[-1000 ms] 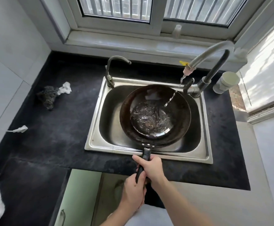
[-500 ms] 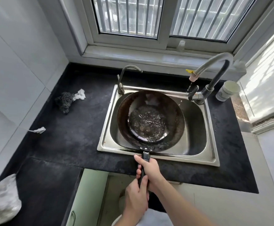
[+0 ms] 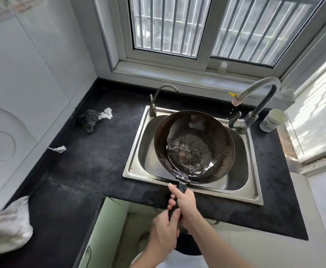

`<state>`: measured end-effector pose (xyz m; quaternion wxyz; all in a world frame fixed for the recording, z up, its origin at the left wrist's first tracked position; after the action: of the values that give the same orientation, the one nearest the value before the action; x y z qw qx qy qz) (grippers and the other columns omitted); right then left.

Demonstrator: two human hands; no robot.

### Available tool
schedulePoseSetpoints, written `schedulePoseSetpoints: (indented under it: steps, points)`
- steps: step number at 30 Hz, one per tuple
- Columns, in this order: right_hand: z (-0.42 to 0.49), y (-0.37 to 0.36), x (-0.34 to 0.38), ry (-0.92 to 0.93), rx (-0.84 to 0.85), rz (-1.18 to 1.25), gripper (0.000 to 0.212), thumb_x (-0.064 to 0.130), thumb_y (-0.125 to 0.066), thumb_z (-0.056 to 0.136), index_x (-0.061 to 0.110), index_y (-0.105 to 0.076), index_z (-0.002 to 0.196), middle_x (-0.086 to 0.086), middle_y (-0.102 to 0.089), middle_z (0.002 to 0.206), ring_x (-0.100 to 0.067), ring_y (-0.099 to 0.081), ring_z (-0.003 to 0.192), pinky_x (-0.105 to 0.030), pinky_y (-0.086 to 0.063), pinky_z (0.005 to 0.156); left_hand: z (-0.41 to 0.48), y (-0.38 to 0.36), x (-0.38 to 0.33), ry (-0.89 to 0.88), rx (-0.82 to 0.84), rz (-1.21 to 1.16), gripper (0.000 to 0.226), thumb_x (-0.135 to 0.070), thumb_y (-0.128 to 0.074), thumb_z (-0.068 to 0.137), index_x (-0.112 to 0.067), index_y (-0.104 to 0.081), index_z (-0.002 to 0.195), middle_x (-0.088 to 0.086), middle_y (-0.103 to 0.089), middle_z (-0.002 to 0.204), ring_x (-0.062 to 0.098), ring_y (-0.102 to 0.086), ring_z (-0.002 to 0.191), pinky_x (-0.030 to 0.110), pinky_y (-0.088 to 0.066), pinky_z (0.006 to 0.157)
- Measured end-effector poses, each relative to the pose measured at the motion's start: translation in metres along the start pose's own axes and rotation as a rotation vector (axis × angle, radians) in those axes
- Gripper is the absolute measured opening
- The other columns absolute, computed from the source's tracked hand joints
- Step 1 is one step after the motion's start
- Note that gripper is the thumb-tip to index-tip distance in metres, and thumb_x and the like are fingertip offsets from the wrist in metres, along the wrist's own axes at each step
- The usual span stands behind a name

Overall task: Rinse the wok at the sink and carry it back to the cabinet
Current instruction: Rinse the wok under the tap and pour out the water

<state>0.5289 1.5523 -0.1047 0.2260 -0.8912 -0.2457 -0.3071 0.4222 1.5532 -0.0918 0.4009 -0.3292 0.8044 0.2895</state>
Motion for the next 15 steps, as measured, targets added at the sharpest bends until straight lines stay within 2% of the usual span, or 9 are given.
schedulePoseSetpoints:
  steps: [7, 12, 15]
  points:
    - [0.0, -0.021, 0.0, -0.004, 0.098, -0.036, 0.012, 0.004, -0.06, 0.097, 0.008, -0.052, 0.09, 0.001, -0.046, 0.054, -0.012, -0.042, 0.039, -0.025, -0.04, 0.04, -0.006, 0.013, -0.003, 0.031, -0.029, -0.007, 0.044, -0.039, -0.048, 0.097, -0.005, -0.066, 0.076, 0.001, -0.057, 0.048, 0.016, -0.053, 0.045, 0.034, -0.041, 0.051]
    - [-0.004, -0.02, 0.009, 0.039, 0.174, -0.055, 0.014, 0.004, -0.06, 0.097, 0.009, -0.05, 0.088, 0.001, -0.047, 0.056, -0.011, -0.043, 0.042, -0.027, -0.044, 0.042, -0.006, 0.012, -0.013, 0.005, 0.001, 0.017, 0.038, -0.036, -0.048, 0.098, -0.01, -0.065, 0.077, 0.001, -0.06, 0.052, 0.011, -0.058, 0.048, 0.029, -0.048, 0.052]
    - [-0.006, -0.015, 0.016, 0.074, 0.187, -0.107, 0.015, 0.005, -0.06, 0.097, 0.008, -0.049, 0.087, 0.0, -0.047, 0.058, -0.012, -0.044, 0.043, -0.028, -0.046, 0.043, -0.006, 0.001, -0.013, 0.169, 0.147, -0.207, 0.04, -0.039, -0.049, 0.098, -0.006, -0.064, 0.08, 0.006, -0.057, 0.056, 0.019, -0.054, 0.046, 0.029, -0.045, 0.044]
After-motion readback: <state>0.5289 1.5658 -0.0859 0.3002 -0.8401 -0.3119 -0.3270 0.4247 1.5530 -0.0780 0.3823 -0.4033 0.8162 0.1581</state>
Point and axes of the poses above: each hand's wrist, its own z-axis towards the middle knuckle, its own y-axis out of the back of the hand, x = y × z, the point moved 6 cm from there along z, towards the middle knuckle
